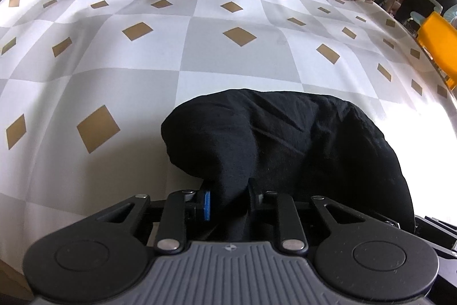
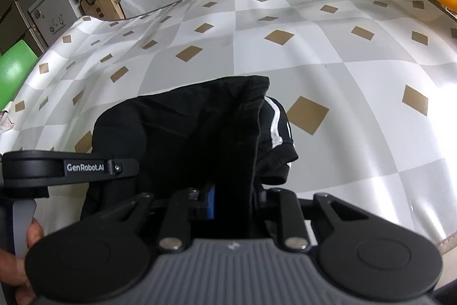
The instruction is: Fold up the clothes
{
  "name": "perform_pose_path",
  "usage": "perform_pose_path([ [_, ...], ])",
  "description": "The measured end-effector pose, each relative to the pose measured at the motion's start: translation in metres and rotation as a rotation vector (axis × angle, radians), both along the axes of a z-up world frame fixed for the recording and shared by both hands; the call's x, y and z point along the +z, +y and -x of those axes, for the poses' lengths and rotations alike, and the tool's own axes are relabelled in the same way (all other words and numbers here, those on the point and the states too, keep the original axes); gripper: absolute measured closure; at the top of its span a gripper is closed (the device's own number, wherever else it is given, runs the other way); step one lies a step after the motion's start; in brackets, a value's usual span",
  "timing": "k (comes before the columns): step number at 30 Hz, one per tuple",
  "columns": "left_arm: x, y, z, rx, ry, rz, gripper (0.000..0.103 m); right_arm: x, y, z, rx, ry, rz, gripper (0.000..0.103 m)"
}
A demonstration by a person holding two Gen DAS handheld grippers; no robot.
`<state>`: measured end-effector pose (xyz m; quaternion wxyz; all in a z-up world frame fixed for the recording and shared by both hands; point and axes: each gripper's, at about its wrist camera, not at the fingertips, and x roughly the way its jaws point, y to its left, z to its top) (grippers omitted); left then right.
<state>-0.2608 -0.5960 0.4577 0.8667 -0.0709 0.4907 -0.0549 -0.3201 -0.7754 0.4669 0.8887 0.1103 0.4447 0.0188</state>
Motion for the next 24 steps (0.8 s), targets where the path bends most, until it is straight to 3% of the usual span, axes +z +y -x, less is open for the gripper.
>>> perform_pose_path([
  [18,0.033,-0.010,0.003,0.010,-0.067,-0.031,0.083,0.031,-0.010,0.003,-0.015,-0.114,-0.034,0.084],
  [24,0.048,-0.019,-0.002,-0.008,-0.096,-0.036,0.085,0.034,-0.017,0.000,-0.032,-0.109,-0.029,0.084],
])
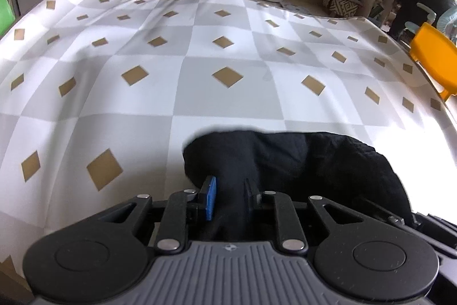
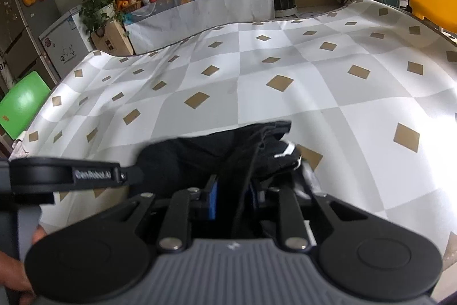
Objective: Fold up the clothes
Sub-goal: 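Hold the folded black shirt bundle with both tools, pressing it together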
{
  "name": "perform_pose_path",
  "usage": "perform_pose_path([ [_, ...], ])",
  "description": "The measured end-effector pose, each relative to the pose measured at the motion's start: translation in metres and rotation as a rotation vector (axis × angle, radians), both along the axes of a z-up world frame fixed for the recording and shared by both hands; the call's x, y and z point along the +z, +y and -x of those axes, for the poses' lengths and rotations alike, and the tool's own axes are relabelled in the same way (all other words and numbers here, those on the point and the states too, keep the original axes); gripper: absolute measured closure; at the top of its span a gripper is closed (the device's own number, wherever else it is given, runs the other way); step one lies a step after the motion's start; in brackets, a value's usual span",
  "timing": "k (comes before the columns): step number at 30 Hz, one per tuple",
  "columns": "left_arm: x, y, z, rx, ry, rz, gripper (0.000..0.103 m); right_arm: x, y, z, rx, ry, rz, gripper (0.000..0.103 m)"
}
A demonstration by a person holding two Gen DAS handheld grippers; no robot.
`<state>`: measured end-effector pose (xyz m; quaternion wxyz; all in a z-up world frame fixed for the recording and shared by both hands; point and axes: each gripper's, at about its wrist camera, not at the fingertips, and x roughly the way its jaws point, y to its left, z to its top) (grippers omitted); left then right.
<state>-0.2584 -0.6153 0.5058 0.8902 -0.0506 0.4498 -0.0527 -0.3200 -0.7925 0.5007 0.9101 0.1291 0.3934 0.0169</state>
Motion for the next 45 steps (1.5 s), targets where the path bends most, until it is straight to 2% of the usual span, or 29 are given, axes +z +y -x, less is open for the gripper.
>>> perform_pose_path([
  [4,-0.002,-0.004,-0.001,-0.002,0.013,-0.017,0.085,-0.018,-0.009,-0.004,-0.065,0.111,-0.011,0.077],
  [5,-0.005,-0.003,-0.001,-0.001,0.028,-0.024,0.085,-0.022,-0.014,-0.004,-0.091,0.139,-0.037,0.062],
  [6,-0.008,-0.003,-0.001,0.001,0.042,-0.032,0.085,-0.026,-0.020,-0.003,-0.127,0.156,-0.066,0.054],
  [9,-0.017,0.007,0.000,0.034,0.064,-0.036,0.083,-0.030,-0.032,-0.001,-0.207,0.165,-0.099,0.044],
  [11,-0.025,0.015,-0.001,0.049,0.085,-0.022,0.081,-0.032,-0.032,-0.001,-0.221,0.170,-0.066,0.039],
  [16,-0.039,0.032,-0.007,0.070,0.118,0.020,0.078,-0.038,-0.021,-0.004,-0.179,0.184,-0.035,0.034],
  [24,-0.051,0.029,-0.017,0.031,0.144,0.053,0.062,-0.047,-0.016,-0.012,-0.164,0.193,0.015,0.030],
  [34,-0.060,0.018,-0.029,0.008,0.150,0.029,0.043,-0.061,-0.015,-0.018,-0.167,0.220,0.033,0.027],
  [45,-0.069,0.004,-0.038,-0.021,0.165,0.012,0.025,-0.065,-0.007,-0.022,-0.153,0.205,0.073,0.016],
])
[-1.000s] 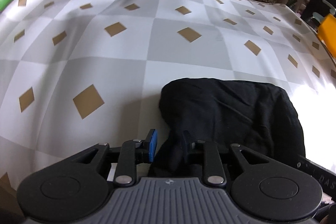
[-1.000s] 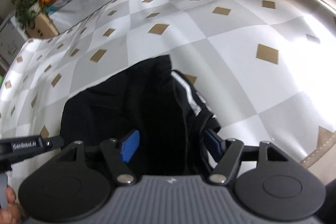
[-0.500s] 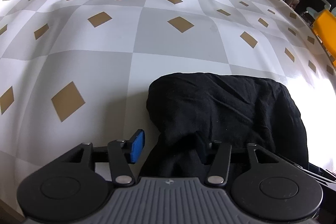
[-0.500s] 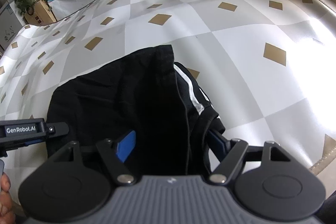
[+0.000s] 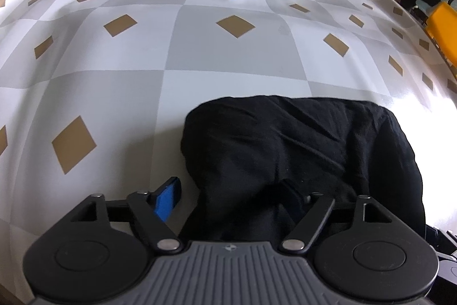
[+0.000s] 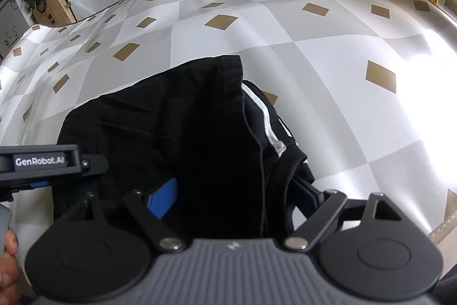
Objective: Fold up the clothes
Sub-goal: 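Hold the folded black shirt bundle with both tools, pressing it together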
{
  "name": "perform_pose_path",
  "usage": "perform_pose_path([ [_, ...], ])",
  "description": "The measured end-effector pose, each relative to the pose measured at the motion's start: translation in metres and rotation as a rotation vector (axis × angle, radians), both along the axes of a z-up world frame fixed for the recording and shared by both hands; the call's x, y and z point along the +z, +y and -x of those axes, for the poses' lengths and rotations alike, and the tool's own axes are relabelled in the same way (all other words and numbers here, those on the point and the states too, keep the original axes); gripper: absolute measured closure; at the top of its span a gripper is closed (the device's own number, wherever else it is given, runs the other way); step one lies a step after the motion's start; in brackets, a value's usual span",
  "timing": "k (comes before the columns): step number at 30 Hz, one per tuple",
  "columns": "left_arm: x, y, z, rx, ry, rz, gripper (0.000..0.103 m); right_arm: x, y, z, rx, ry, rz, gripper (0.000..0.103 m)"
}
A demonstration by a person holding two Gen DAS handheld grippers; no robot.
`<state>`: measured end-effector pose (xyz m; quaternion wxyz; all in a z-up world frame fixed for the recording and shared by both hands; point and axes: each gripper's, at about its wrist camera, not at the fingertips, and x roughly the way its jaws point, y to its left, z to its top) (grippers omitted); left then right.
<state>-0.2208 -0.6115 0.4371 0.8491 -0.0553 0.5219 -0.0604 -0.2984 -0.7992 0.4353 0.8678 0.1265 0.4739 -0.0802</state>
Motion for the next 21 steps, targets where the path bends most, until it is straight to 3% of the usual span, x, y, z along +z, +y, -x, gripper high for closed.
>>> perform_pose_path([
  [5,-0.005,-0.004,-0.002,-0.003,0.000,-0.015,0.016,-0.001,0.002,-0.001,0.010,-0.003,0.011,0.014],
  [21,-0.009,-0.014,-0.006,-0.014,-0.003,-0.038,0.004,-0.004,0.006,-0.005,0.020,-0.015,0.033,0.010],
])
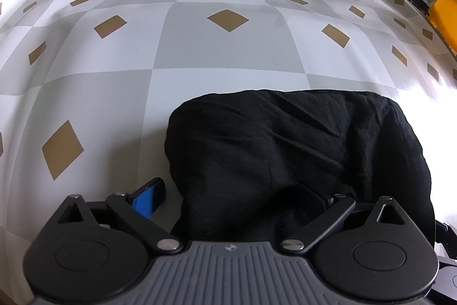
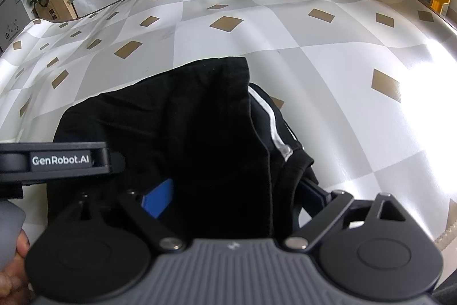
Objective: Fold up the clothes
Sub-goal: 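Hold the folded black shirt bundle with both tools, pressing it together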
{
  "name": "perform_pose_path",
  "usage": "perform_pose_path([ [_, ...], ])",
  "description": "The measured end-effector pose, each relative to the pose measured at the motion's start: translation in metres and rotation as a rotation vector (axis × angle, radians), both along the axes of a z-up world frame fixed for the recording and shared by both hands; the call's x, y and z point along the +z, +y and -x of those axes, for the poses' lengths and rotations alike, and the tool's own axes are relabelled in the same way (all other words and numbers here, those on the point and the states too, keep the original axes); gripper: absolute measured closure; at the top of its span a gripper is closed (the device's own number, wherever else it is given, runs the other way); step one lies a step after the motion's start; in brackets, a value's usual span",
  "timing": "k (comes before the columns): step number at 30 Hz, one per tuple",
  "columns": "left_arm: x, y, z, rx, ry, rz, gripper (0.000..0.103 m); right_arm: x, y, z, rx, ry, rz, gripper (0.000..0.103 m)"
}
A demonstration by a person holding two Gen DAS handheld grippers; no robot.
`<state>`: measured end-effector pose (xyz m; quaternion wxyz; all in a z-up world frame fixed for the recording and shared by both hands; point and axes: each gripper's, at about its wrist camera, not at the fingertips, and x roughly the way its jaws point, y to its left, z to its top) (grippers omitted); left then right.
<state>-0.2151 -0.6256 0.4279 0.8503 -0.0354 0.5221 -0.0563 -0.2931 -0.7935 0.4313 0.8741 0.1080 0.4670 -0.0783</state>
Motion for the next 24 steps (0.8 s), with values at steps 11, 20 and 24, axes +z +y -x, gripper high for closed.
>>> perform_pose_path([
  [11,0.001,-0.010,0.003,-0.066,-0.031,0.026,0.012,0.002,0.002,-0.003,0.029,-0.030,-0.006,0.030],
  [20,0.009,-0.013,0.004,-0.103,-0.065,0.063,0.068,0.007,0.004,-0.005,0.079,-0.054,-0.053,0.075],
  [24,0.014,-0.011,0.007,-0.095,-0.083,0.054,0.076,0.012,0.002,-0.004,0.081,-0.065,-0.069,0.082],
])
